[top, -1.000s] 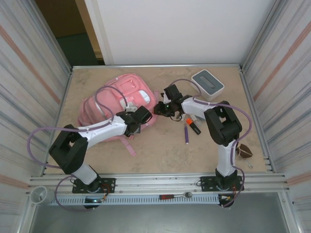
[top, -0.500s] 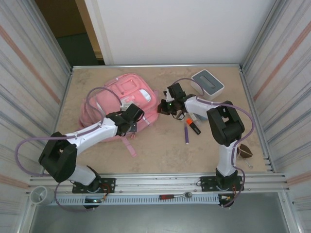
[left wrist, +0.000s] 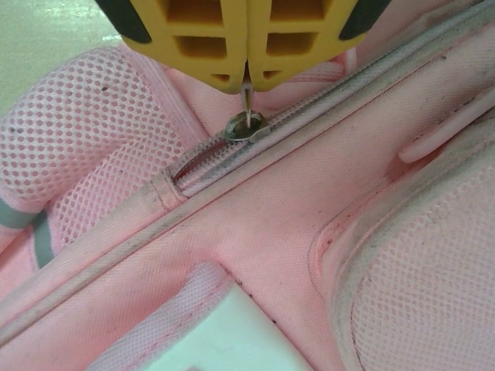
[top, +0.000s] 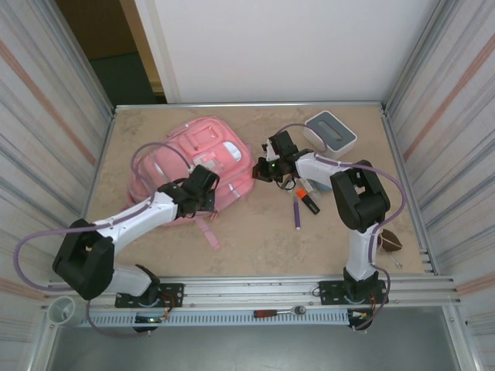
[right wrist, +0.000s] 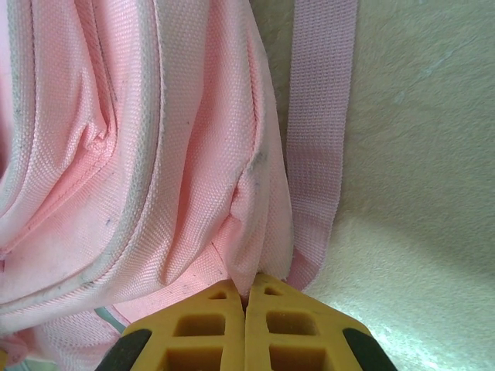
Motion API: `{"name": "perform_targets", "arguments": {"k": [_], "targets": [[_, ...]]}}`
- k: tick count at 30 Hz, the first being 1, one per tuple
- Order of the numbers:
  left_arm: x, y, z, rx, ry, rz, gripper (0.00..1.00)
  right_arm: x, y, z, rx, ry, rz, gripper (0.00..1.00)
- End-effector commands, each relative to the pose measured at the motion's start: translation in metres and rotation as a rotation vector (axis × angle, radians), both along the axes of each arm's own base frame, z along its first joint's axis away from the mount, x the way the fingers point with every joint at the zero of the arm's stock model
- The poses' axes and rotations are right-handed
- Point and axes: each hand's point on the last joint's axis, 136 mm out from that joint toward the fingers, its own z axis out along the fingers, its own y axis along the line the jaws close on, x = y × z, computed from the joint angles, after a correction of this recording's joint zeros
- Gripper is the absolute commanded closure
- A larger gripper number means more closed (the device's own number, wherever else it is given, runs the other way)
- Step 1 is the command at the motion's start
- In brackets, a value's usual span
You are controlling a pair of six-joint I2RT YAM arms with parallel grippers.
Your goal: Pack the student bag
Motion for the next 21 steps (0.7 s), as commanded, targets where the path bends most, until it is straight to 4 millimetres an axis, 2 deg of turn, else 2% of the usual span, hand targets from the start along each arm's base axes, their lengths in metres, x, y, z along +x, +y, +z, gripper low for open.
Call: {"name": "perform_targets", "arguments": {"k": [1, 4, 9, 12, 16, 21], "targets": [[0.003, 0.009, -0.004, 0.114, 0.029, 0.012, 1.00, 0.013, -0.019, 0.004, -0.052, -0.040, -0.043, 1.00], [0.002, 0.016, 0.007, 0.198, -0.004, 0.042, 1.00, 0.015, -0.037, 0.000, -0.127, -0.051, -0.081, 1.00], [-0.008, 0.027, 0.031, 0.161, -0.040, 0.062, 1.00, 0.024, -0.067, -0.003, -0.255, -0.092, -0.129, 1.00], [-0.017, 0.034, 0.032, 0.129, 0.004, 0.067, 1.00, 0.028, -0.074, 0.000, -0.290, -0.119, -0.136, 1.00], [-0.024, 0.030, 0.028, 0.012, 0.051, 0.045, 1.00, 0.032, -0.075, 0.005, -0.305, -0.151, -0.129, 1.00], [-0.027, 0.049, 0.024, 0.035, 0.062, 0.088, 1.00, 0.033, -0.068, 0.007, -0.250, -0.147, -0.102, 1.00]]}}
